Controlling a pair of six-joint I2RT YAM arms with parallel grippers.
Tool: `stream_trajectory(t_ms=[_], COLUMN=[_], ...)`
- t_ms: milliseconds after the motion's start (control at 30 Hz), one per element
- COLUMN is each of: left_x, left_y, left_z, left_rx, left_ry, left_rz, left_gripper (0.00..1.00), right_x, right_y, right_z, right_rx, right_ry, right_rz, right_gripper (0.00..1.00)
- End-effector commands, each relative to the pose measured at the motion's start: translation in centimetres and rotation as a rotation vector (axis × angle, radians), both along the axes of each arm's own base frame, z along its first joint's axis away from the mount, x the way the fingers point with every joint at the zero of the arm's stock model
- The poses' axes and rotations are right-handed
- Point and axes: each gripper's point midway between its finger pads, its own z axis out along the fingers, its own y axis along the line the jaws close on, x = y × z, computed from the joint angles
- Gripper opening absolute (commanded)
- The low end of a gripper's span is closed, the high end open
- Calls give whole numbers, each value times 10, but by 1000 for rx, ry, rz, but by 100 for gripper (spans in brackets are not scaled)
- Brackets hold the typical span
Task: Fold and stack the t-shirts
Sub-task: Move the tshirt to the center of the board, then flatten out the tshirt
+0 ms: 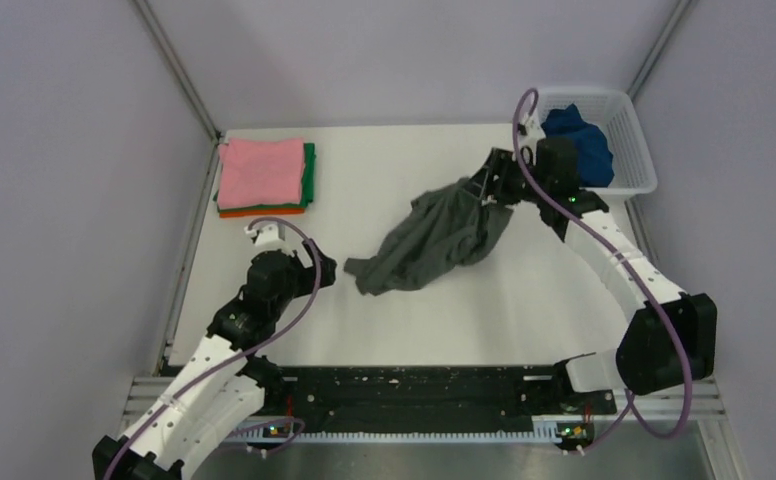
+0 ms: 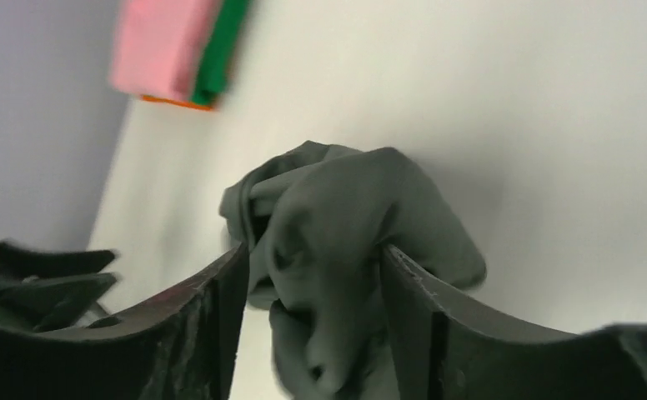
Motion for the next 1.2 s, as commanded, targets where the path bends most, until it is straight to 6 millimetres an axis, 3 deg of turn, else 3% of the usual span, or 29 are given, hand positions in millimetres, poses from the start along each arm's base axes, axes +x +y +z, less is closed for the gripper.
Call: stream_trajectory(t_ms=[0,67,200,300,367,533,767,967,1000,1100,1167], left_x=[1,-2,-7,0,2,5,12,20,22,24,26], left_y=[-1,-9,-33,-43,-52,-71,-84,-99,-100,-101,-98], left_z=[22,16,-14,-31,-37,-60,-95,-113,-115,-119,-121], left_rx=[-28,-50,-116,-136,-155,-177,-162,-168,-166,-154,-136], left_ry=[-5,38,149,200,238,325,450,505,513,538,547], left_rz=[17,-11,-92,-96,-123,-190,-201,-223,-223,-216,-196], left_gripper=[99,99,99,99,97,92,82,56,47,1,0], right_x=[3,-10,-38,-43,-43,-34,0,40,49,66,75], right_y=[-71,-91,-104,-122,-123,-92,-25,17,25,44,55], right_z=[-97,-123,-149,-158,-158,-153,-132,-144,-142,-161,-177], right_rx=[-235,-298,-354,-404,-405,-338,-206,-321,-349,-489,-614], right_ry=[106,152,167,160,156,116,0,-35,-49,-41,-40], right_rz=[-348,-429,-436,-506,-511,-352,-29,103,117,169,202], right_gripper=[70,81,94,99,99,99,96,94,94,92,92])
